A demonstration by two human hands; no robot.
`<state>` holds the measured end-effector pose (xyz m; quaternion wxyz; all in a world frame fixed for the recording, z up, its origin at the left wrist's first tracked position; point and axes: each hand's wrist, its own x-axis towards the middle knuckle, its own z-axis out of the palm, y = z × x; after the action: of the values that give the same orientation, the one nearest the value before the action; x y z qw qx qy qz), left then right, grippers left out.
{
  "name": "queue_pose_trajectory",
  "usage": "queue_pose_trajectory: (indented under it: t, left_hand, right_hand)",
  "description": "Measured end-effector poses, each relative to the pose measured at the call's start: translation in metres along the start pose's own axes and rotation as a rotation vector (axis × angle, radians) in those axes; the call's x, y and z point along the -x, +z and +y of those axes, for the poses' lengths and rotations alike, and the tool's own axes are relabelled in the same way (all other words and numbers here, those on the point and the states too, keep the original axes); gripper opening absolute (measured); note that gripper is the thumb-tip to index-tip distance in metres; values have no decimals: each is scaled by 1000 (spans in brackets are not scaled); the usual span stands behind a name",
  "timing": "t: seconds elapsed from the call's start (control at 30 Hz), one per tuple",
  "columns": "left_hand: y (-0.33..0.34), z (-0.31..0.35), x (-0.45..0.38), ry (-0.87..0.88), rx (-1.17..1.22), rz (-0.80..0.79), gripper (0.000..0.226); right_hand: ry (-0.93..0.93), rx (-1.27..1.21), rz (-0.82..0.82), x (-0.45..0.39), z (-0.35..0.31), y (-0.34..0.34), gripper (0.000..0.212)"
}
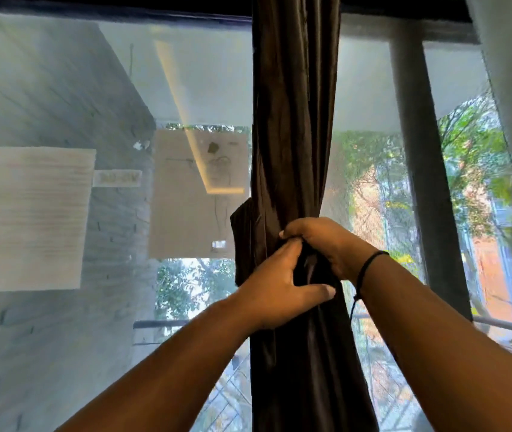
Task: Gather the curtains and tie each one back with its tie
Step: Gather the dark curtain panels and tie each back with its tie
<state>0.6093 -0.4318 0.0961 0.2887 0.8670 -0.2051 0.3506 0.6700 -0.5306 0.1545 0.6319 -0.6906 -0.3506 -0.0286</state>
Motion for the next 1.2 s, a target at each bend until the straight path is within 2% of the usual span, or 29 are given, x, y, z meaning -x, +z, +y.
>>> queue_pose_trajectory:
  t: [0.07,0.13,0.23,0.27,0.3,0.33,0.37,0.43,0.47,0.53,0.57,0.63,0.67,0.73,0.77,0.83,0.93,1.03,1.2]
  left_hand:
    - [-13,3,17,-4,72,-7,52]
    - [-28,8,31,22,-16,109,41]
    - [-58,23,43,163,-132,580,20]
    - [-68,28,42,167,-152,718,18]
    - [-77,32,39,111,-191,795,28]
    - [-85,35,34,-10,-230,801,46]
    - [-91,37,29,-149,-218,736,67]
    - [-98,42,18,-333,2,528,95]
    - [-99,44,15,-374,132,437,100]
    - [-98,47,11,-349,246,363,85]
    - [-97,50,9,-302,201,388,65]
    - [-94,60,9,-240,-40,449,24]
    - [-93,67,9,-251,-203,458,13]
    - [-87,82,9,-311,-496,461,15]
    - [-84,87,7,-347,-545,451,17]
    - [-81,97,5,-401,-429,422,17]
    - [-68,118,3,-458,-82,415,27]
    - [-54,131,1,-532,-55,328,46]
    - [-41,144,-6,-494,-45,383,28]
  right_hand:
    - [-49,45,93,9,-2,14,11]
    - [-104,75,156,20,-1,25,20]
    - [-195,179,309,32,4,35,11]
    - [-211,215,355,37,4,38,13]
    - [-217,242,387,42,3,41,18]
    - [-221,263,403,46,1,43,24]
    - [-225,281,403,50,-1,45,27]
    - [-217,312,396,55,-5,48,22]
    - [-206,324,397,57,-6,48,19]
    - [-204,347,402,61,-6,44,20]
    - [-207,362,403,64,-5,40,22]
    - [-209,392,394,70,-5,31,23]
    - [-206,405,385,72,-5,27,22]
    - [-199,410,371,78,-5,16,18]
    - [-196,408,367,81,-5,11,17]
    - [-201,404,358,87,-6,2,18]
    - [-203,379,307,94,-9,-13,20]
    - [-198,356,276,100,-11,-28,20]
    - [-227,363,256,107,-11,-50,14]
